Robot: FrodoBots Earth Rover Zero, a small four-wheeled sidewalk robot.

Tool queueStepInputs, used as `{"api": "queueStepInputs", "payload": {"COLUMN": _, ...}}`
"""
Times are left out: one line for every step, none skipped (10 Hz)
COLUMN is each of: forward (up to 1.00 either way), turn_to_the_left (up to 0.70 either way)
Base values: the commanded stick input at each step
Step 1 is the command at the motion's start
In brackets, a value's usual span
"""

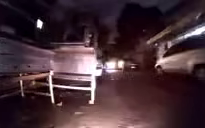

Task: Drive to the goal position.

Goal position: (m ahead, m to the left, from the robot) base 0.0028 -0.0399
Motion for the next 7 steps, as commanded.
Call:
{"api": "queueStepInputs", "payload": {"forward": 0.0, "turn_to_the_left": 0.0}}
{"api": "queueStepInputs", "payload": {"forward": 0.0, "turn_to_the_left": 0.0}}
{"api": "queueStepInputs", "payload": {"forward": 0.0, "turn_to_the_left": 0.0}}
{"api": "queueStepInputs", "payload": {"forward": 0.0, "turn_to_the_left": 0.0}}
{"api": "queueStepInputs", "payload": {"forward": 0.0, "turn_to_the_left": 0.0}}
{"api": "queueStepInputs", "payload": {"forward": 0.0, "turn_to_the_left": 0.0}}
{"api": "queueStepInputs", "payload": {"forward": 0.0, "turn_to_the_left": 0.0}}
